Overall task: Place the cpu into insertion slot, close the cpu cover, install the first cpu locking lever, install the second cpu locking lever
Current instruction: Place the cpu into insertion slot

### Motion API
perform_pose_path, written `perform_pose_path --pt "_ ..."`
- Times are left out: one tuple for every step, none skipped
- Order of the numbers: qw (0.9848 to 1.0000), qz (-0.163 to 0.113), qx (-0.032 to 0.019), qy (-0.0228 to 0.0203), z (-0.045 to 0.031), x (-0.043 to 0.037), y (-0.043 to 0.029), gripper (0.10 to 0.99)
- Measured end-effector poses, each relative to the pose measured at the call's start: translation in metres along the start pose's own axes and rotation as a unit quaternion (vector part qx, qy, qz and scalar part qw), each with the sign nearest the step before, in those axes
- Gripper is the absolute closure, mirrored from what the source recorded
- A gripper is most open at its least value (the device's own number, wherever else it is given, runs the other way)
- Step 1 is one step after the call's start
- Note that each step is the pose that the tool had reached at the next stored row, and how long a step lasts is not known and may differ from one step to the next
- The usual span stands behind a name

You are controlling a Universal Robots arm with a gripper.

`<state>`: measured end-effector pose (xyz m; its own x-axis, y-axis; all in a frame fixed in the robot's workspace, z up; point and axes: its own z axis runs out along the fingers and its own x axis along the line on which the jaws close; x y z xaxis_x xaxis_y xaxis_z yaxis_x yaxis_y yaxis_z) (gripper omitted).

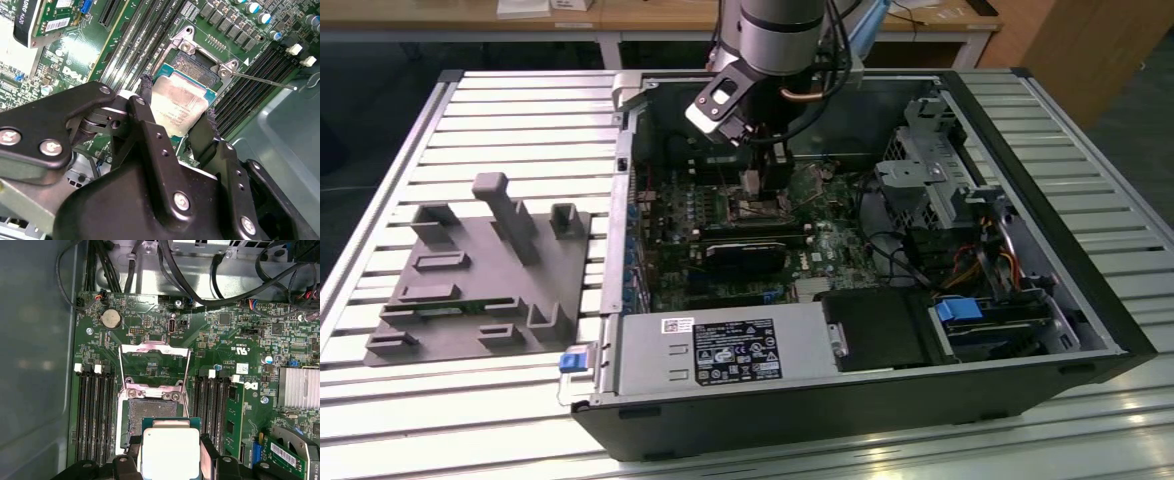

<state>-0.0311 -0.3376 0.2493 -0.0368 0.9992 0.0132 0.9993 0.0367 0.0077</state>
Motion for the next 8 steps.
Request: perform_pose_path --pt "1.0000 0.000 0.0000 0.0001 0.0002 0.0001 0.0000 0.545" --pt "1.0000 0.000 0.0000 0.0000 0.0003 0.0002 0.0000 0.545" --pt "1.0000 0.000 0.0000 0.0000 0.0005 0.0003 0.0000 0.545" --pt "1.0000 0.000 0.0000 0.0000 0.0008 0.0005 0.0000 0.545" --pt "1.0000 0.000 0.0000 -0.0001 0.0010 0.0006 0.0000 0.545" --pt "1.0000 0.000 0.0001 -0.0001 0.0013 0.0007 0.0000 0.545" --pt "1.0000 0.000 0.0000 -0.0001 0.0016 0.0008 0.0000 0.545" --pt "1.0000 0.000 0.0000 0.0000 0.0019 0.0010 0.0000 0.545"
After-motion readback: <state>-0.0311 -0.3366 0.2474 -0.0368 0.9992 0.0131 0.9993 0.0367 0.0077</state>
